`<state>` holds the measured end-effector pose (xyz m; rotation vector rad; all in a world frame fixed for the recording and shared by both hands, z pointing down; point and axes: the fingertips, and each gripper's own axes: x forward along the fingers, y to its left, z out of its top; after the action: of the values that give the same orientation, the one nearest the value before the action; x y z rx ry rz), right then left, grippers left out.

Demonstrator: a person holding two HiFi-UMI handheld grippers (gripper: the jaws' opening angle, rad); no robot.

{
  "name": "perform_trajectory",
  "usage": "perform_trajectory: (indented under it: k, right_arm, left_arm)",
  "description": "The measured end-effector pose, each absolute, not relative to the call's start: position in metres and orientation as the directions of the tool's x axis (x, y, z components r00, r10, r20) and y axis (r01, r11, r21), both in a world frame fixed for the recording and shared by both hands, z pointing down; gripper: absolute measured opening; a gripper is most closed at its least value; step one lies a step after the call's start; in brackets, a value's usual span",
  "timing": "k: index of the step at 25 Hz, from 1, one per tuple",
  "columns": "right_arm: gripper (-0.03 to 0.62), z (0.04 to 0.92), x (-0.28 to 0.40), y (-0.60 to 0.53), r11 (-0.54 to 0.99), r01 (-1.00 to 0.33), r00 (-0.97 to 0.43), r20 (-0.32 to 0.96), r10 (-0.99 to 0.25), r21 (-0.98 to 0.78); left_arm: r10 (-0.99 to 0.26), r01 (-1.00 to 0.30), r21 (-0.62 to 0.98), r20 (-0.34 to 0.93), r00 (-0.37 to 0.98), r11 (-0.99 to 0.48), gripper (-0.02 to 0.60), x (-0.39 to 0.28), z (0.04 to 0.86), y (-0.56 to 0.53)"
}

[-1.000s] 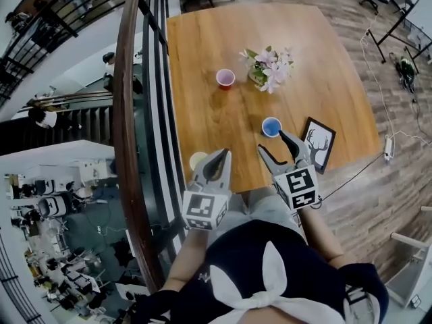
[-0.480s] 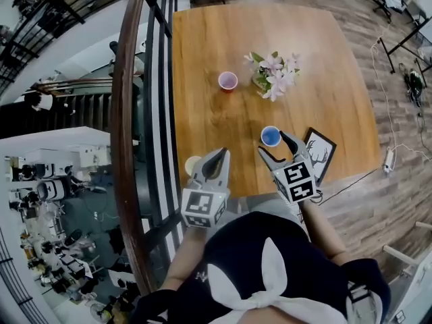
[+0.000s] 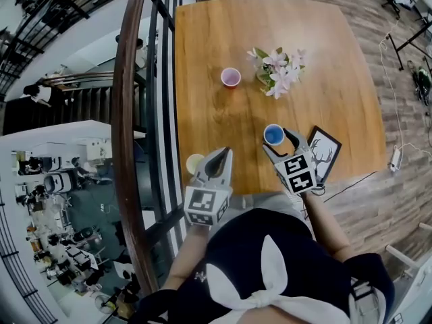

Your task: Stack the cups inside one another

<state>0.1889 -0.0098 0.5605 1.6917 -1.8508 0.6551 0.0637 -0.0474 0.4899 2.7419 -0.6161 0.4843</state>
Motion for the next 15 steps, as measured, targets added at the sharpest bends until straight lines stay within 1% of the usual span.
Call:
perform_trajectory:
  k: [11, 13, 15]
  right_arm:
    - [0.31, 0.599, 0.202, -0.005, 0.114, -0.993, -0.083, 0.739, -0.669, -0.008]
    - [0.339, 0.606, 0.204, -0.005, 0.113, -0.993, -0.086, 0.748, -0.658, -0.015]
    - [0.351, 0.612, 0.204, -0.005, 0.111, -0.994, -0.09, 0.756, -0.648, -0.023]
  left_arm:
    - [-0.364, -0.47, 0.194, 0.41, 0.836, -0.861, 0.017, 0.075, 0.499, -0.046]
    - [-0.367, -0.475, 0.193, 0.416, 0.832, -0.858, 0.017, 0.076, 0.502, -0.047]
    - [-0.369, -0.48, 0.193, 0.422, 0.828, -0.856, 0.017, 0.077, 0.504, -0.047]
